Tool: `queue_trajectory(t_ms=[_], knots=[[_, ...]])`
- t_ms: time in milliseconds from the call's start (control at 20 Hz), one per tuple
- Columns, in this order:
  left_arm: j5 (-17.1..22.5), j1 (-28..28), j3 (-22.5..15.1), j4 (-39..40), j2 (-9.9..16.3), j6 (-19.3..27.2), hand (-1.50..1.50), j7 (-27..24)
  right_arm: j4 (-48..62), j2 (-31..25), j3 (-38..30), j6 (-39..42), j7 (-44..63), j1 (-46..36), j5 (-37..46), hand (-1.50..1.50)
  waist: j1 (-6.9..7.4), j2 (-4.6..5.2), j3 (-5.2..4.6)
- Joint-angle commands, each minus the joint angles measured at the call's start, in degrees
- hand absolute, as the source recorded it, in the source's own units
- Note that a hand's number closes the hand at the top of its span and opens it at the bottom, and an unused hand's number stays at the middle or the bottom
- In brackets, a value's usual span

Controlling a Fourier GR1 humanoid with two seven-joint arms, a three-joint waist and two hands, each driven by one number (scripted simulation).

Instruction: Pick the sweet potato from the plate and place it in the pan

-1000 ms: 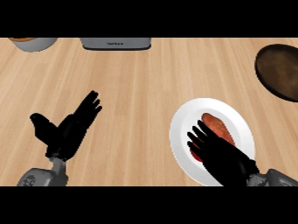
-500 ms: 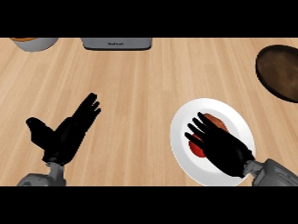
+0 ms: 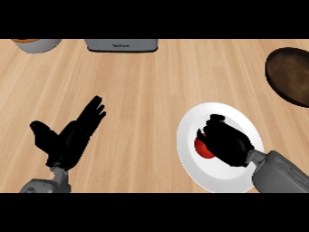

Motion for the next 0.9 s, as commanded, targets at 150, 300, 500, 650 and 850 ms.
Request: queue_trajectory(t_ms=[150, 300, 500, 650, 850], knots=[[-0.7, -1.2, 0.3, -0.8, 0.1, 0.2, 0.0, 1.1, 8.4, 8.3, -12.9, 4.6, 6.8, 1.0, -7.3, 1.5, -0.62, 0.87, 0.35], [0.2, 0.6, 2.4, -1.1, 0.6, 0.7, 0.0, -0.2, 9.7, 15.4, -25.2, 9.2, 18.4, 7.1, -16.7, 1.5, -4.83, 1.03, 0.85], [0.2, 0.2, 2.6, -0.5, 0.3, 0.9, 0.0, -0.4, 11.0, 25.3, -37.1, 11.7, 33.1, 6.9, -22.5, 1.5, -3.87, 0.9, 0.4], [0.6, -1.2, 2.3, -0.8, 0.4, 0.7, 0.0, 1.6, 8.2, 32.0, -41.6, 6.1, 45.9, 3.0, -20.6, 1.5, -1.8, 0.41, 0.3], [0.7, -0.3, 1.0, 0.0, -0.1, -1.1, 0.0, 0.7, 4.6, 32.5, -41.5, -4.7, 54.6, -2.8, -17.4, 1.5, -0.01, 0.44, 0.25]])
